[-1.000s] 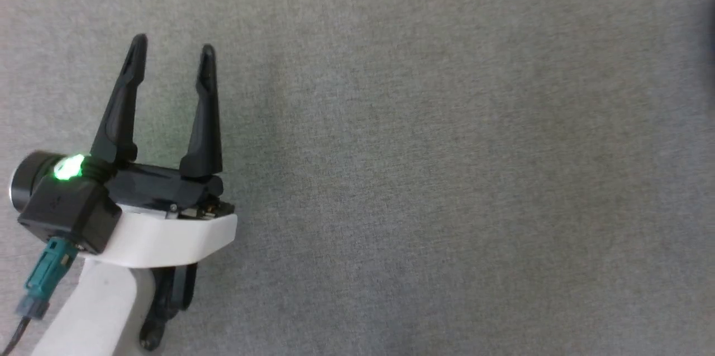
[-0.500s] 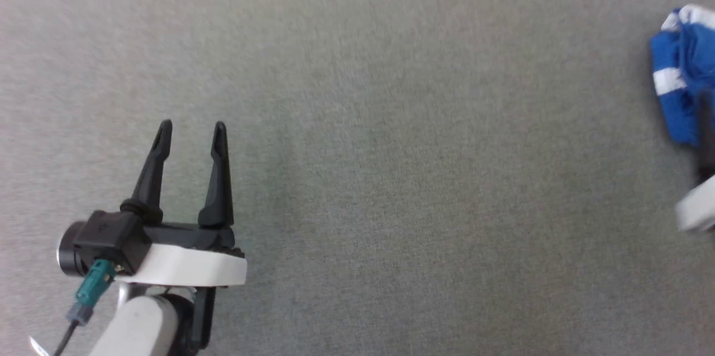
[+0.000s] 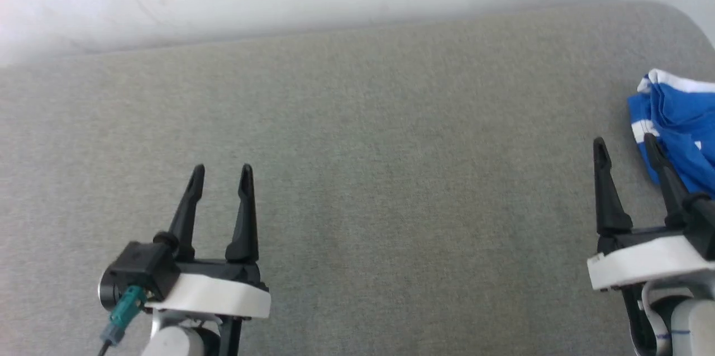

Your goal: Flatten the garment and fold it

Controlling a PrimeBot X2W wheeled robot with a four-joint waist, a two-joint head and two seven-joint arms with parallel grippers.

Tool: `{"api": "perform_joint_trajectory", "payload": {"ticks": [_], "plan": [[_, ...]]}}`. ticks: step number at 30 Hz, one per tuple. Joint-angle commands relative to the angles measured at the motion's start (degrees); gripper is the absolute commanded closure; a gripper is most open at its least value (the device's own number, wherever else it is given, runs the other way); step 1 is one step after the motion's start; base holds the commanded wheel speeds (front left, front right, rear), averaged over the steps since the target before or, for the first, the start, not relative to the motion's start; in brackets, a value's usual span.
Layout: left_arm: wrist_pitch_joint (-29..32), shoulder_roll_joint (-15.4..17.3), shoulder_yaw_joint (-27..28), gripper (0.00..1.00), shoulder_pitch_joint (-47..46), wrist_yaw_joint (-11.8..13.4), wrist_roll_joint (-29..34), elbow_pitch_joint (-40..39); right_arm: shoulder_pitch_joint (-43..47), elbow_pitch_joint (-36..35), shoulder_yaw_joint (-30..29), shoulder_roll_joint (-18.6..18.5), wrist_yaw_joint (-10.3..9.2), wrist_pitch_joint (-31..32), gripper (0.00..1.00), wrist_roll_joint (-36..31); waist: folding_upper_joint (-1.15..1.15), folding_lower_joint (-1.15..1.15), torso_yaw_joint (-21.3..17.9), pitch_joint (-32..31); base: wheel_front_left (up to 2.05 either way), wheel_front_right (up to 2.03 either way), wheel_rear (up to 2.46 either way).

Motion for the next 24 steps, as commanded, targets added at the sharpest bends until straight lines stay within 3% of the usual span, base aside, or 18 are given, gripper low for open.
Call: {"api": "perform_joint_trajectory", "payload": {"ticks": [1, 10, 24], "plan": [[-0.3, -0.4, 0.4, 0.0, 0.9, -0.4, 0.5, 0.3, 0.9, -0.1, -0.2, 0.2, -0.09, -0.7, 0.0, -0.1, 0.0, 0.02, 1.9, -2.2, 0.0, 0.0, 0.0], [-0.3, -4.0, 4.6, 0.0, 3.9, -3.3, 5.4, 3.9, 3.4, 6.8, -0.6, 0.2, -0.09, -6.5, 0.0, -2.4, 0.0, 0.02, 3.0, -3.6, 0.0, 0.0, 0.0], [-0.3, -9.7, 10.0, 0.0, 7.1, -8.7, 9.8, 7.1, 3.0, 14.0, 0.9, 0.2, -0.09, -9.2, 0.0, -1.6, 0.0, 0.02, 3.3, -5.5, 0.0, 0.0, 0.0]]}}
